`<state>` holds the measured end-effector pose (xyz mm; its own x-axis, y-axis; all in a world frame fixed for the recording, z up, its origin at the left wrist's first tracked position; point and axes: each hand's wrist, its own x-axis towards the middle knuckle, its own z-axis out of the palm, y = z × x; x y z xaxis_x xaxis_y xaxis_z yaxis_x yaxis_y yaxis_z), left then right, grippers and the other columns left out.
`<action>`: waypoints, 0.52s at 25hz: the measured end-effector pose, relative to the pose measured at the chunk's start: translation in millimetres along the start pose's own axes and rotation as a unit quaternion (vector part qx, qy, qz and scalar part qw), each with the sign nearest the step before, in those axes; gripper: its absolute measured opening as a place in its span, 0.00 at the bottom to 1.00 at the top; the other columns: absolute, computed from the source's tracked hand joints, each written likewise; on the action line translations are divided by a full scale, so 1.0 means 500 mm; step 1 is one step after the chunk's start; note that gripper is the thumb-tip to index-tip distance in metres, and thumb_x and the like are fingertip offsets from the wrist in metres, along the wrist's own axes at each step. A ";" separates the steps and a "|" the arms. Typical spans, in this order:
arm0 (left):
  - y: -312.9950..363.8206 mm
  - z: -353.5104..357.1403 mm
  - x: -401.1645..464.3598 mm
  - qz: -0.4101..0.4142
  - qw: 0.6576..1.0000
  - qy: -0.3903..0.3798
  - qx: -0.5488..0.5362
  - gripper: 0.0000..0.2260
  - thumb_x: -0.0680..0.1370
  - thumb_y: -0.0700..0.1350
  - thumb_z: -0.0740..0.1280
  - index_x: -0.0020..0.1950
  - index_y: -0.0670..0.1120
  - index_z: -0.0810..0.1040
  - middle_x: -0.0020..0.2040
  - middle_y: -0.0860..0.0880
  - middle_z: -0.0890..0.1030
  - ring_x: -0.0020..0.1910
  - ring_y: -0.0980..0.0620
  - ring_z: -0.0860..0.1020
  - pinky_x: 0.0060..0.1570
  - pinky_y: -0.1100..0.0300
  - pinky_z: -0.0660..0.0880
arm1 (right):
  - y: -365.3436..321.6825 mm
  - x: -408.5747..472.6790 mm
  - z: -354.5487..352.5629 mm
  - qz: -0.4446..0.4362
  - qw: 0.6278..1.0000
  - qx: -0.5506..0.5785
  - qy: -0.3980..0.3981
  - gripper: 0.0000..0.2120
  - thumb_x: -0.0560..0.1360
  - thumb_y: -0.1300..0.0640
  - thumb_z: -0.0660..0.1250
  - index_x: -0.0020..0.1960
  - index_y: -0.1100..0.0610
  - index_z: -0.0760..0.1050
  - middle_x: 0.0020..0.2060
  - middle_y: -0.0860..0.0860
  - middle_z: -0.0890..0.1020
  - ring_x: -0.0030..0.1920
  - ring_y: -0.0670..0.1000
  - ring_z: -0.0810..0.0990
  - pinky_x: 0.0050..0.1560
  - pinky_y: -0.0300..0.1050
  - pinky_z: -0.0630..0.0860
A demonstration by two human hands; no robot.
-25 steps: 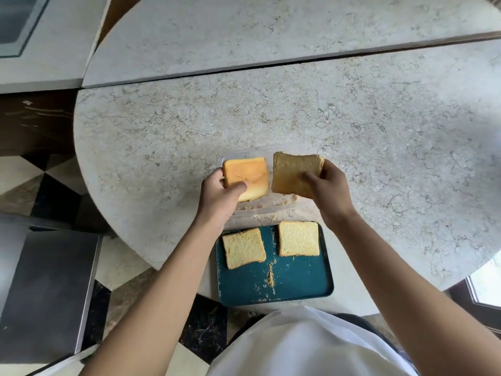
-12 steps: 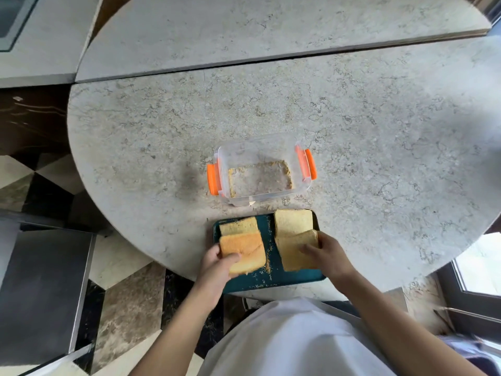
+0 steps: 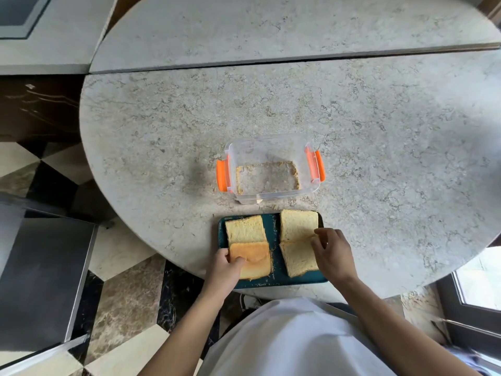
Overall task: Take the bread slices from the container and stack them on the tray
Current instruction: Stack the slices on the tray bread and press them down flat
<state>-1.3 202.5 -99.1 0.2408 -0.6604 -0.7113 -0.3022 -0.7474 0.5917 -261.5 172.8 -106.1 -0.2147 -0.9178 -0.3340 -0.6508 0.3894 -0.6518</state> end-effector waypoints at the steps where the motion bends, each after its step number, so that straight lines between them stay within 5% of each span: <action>1: 0.000 -0.006 -0.002 0.015 1.000 0.008 0.025 0.13 0.76 0.48 0.69 0.59 0.47 0.76 0.52 0.51 0.81 0.47 0.54 0.80 0.44 0.55 0.77 | -0.004 0.000 0.000 -0.012 1.000 -0.011 0.007 0.12 0.78 0.57 0.64 0.59 0.59 0.78 0.56 0.56 0.78 0.54 0.56 0.78 0.56 0.46 0.72; 4: 0.003 -0.028 0.002 0.048 0.996 0.029 0.076 0.24 0.77 0.48 0.67 0.73 0.46 0.69 0.65 0.47 0.77 0.60 0.51 0.78 0.53 0.58 0.74 | -0.028 0.000 0.006 -0.069 0.997 -0.044 -0.001 0.10 0.79 0.57 0.65 0.58 0.59 0.79 0.55 0.57 0.78 0.55 0.58 0.78 0.57 0.52 0.76; 9: 0.048 -0.045 0.031 0.048 0.996 0.042 0.061 0.25 0.78 0.48 0.66 0.74 0.45 0.69 0.69 0.46 0.77 0.60 0.52 0.77 0.50 0.63 0.69 | -0.124 0.015 0.058 -0.154 0.985 -0.044 -0.067 0.14 0.78 0.57 0.65 0.61 0.59 0.78 0.57 0.56 0.79 0.55 0.57 0.79 0.56 0.53 0.78; 13: 0.075 -0.036 0.047 0.037 0.997 0.046 0.039 0.22 0.78 0.45 0.65 0.73 0.43 0.72 0.68 0.46 0.79 0.61 0.50 0.77 0.53 0.60 0.68 | -0.190 0.036 0.121 -0.096 0.971 -0.117 -0.187 0.20 0.76 0.52 0.64 0.64 0.60 0.74 0.62 0.57 0.76 0.54 0.59 0.80 0.55 0.54 0.78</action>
<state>9.7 157.3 -86.8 0.2977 -0.7200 -0.6269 -0.3931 -0.6908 0.6068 -159.5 124.2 -91.4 0.1773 -0.8622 -0.4745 -0.8100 0.1460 -0.5680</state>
